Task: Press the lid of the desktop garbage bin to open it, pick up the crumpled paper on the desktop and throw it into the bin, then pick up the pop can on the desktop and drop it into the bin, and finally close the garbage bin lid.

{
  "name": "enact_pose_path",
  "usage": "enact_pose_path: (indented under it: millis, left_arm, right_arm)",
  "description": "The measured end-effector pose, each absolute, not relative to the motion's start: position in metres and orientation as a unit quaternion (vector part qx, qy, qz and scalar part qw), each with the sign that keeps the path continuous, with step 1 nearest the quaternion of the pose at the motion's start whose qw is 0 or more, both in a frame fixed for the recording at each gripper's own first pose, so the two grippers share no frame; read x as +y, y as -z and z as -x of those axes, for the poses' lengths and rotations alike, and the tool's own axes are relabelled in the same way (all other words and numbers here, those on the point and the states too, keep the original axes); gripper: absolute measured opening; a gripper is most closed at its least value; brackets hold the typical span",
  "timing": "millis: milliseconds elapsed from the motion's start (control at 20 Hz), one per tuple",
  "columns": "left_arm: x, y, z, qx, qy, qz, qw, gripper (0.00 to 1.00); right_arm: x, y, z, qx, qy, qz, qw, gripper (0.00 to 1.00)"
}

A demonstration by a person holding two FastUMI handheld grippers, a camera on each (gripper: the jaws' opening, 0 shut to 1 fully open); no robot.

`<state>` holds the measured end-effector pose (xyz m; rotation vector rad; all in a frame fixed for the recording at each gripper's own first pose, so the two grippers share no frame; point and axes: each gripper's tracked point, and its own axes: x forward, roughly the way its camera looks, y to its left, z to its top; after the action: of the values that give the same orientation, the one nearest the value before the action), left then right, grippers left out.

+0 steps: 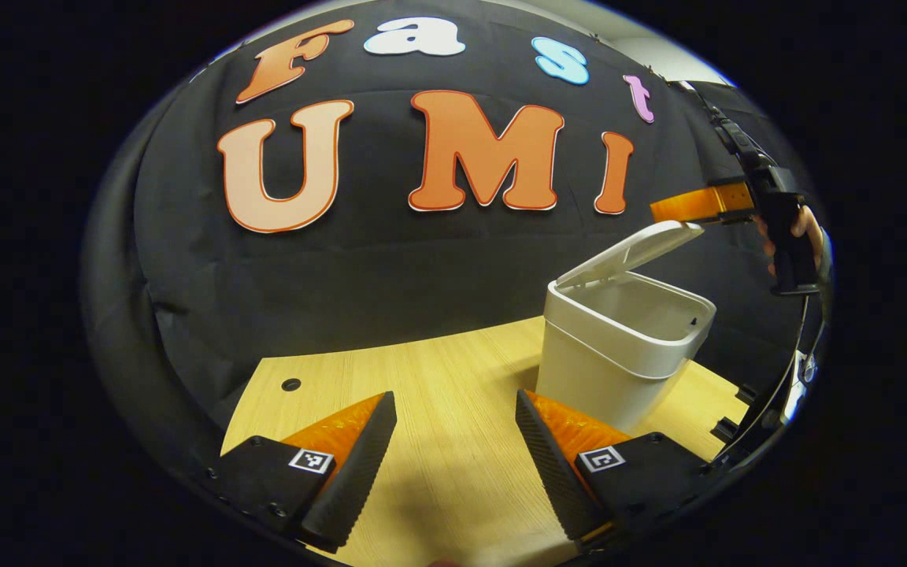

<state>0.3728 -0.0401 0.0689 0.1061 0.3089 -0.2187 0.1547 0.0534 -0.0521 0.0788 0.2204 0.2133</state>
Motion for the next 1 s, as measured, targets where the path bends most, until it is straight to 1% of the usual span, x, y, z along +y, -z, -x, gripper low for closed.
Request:
enact_pose_path:
  millis: [100, 150, 200, 250, 300, 350, 600, 650, 750, 800, 850, 900, 1000]
  left_arm:
    - [-0.042, -0.066, -0.372, 0.155, 0.112, -0.054, 0.98, 0.97]
    - [-0.042, -0.066, -0.372, 0.156, 0.113, -0.055, 0.98, 0.99]
    - [-0.043, -0.065, -0.372, 0.156, 0.114, -0.055, 0.98, 0.97]
    - [-0.043, -0.065, -0.373, 0.157, 0.115, -0.054, 0.979, 0.97]
    - [-0.044, -0.065, -0.373, 0.158, 0.115, -0.054, 0.979, 0.99]
    - [-0.044, -0.063, -0.371, 0.159, 0.116, -0.055, 0.979, 0.97]
    - [-0.043, -0.061, -0.37, 0.163, 0.114, -0.053, 0.979, 0.97]
    - [-0.043, -0.06, -0.37, 0.164, 0.114, -0.054, 0.978, 0.97]
    - [-0.042, -0.059, -0.37, 0.165, 0.114, -0.055, 0.978, 0.97]
    - [-0.042, -0.059, -0.37, 0.166, 0.113, -0.054, 0.978, 0.97]
    - [-0.042, -0.058, -0.369, 0.167, 0.113, -0.054, 0.978, 0.97]
    - [-0.042, -0.058, -0.368, 0.167, 0.113, -0.053, 0.978, 0.95]
    - [-0.043, -0.056, -0.368, 0.168, 0.113, -0.055, 0.978, 0.99]
  right_arm:
    - [0.053, 0.065, -0.149, 0.121, -0.102, -0.042, 0.986, 0.82]
    - [0.053, 0.071, -0.147, 0.127, -0.099, -0.046, 0.986, 0.82]
    - [0.053, 0.079, -0.144, 0.133, -0.097, -0.046, 0.985, 0.82]
    - [0.054, 0.085, -0.142, 0.138, -0.095, -0.043, 0.985, 0.82]
    - [0.055, 0.093, -0.141, 0.144, -0.091, -0.038, 0.985, 0.82]
    - [0.055, 0.1, -0.139, 0.15, -0.088, -0.032, 0.984, 0.82]
    - [0.066, 0.131, -0.128, 0.176, -0.088, -0.015, 0.98, 0.82]
    - [0.067, 0.134, -0.126, 0.179, -0.088, -0.01, 0.98, 0.79]
    - [0.068, 0.133, -0.122, 0.174, -0.086, -0.01, 0.981, 0.8]
    - [0.068, 0.136, -0.122, 0.176, -0.085, -0.013, 0.981, 0.82]
    - [0.067, 0.136, -0.121, 0.176, -0.085, -0.02, 0.981, 0.82]
    - [0.068, 0.138, -0.119, 0.177, -0.085, -0.022, 0.98, 0.81]
    - [0.069, 0.138, -0.118, 0.172, -0.082, -0.021, 0.981, 0.79]
